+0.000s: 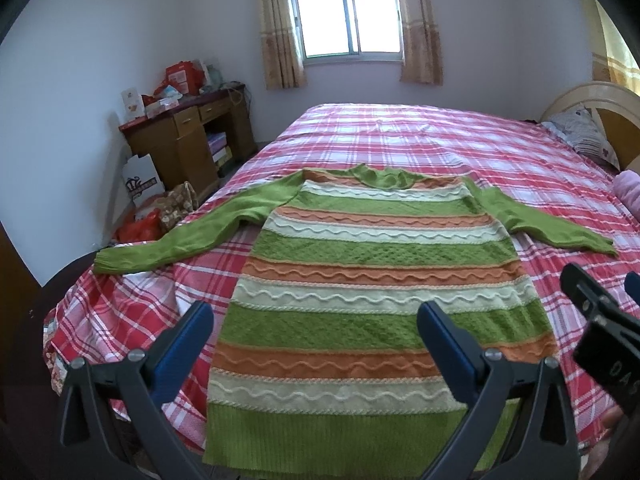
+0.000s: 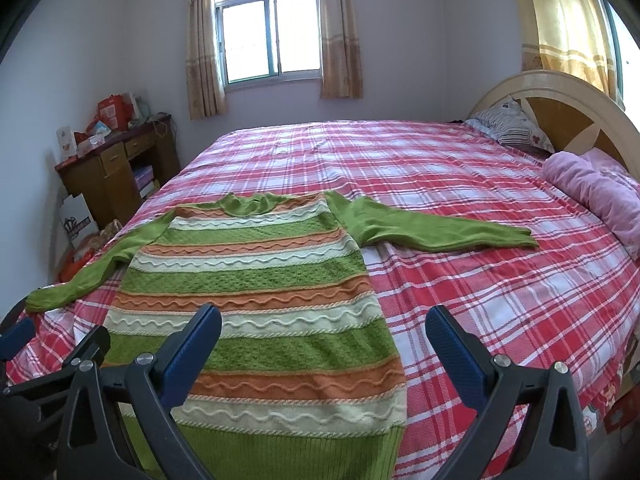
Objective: Fold small clothes
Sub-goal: 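Grasp the cuff of the sleeve nearest the right tool with the right tool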
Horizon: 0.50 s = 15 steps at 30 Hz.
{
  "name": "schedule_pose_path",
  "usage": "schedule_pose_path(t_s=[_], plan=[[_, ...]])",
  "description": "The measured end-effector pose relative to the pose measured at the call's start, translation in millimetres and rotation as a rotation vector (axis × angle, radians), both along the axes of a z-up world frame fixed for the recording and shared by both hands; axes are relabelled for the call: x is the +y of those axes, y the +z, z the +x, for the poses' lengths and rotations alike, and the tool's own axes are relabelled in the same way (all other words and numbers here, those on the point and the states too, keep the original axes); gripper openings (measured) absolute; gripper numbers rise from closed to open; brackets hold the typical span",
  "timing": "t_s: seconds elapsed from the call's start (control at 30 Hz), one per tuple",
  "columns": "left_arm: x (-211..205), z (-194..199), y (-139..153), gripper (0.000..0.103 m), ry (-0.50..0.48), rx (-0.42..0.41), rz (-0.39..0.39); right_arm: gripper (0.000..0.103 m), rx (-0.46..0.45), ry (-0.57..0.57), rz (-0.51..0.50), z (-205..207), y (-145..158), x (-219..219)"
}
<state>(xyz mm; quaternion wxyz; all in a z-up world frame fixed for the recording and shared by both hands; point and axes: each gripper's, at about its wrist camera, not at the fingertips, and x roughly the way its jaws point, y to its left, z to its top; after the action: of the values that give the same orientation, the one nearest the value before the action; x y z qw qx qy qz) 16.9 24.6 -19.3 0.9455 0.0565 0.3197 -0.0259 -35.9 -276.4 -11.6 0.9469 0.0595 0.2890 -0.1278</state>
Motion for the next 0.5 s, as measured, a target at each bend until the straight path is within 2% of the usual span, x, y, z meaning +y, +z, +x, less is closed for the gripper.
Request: schedule_pose_path(t_s=[0.27, 0.4, 0.5], plan=[[4.8, 45.3, -23.2, 0.103, 0.018, -0.002, 0.004, 0.102, -0.022, -0.041, -0.056, 38.0, -14.8, -39.0], [9.7, 72.8, -34.0, 0.103, 0.039, 0.003, 0.023, 0.102, -0.078, -0.105, 0.001, 53.6, -19.5, -100.2], [11.2, 95.3, -41.9, 0.103, 0.059, 0.029, 0.032, 0.102, -0.070, -0.195, 0.086, 64.9, -25.0, -156.5]])
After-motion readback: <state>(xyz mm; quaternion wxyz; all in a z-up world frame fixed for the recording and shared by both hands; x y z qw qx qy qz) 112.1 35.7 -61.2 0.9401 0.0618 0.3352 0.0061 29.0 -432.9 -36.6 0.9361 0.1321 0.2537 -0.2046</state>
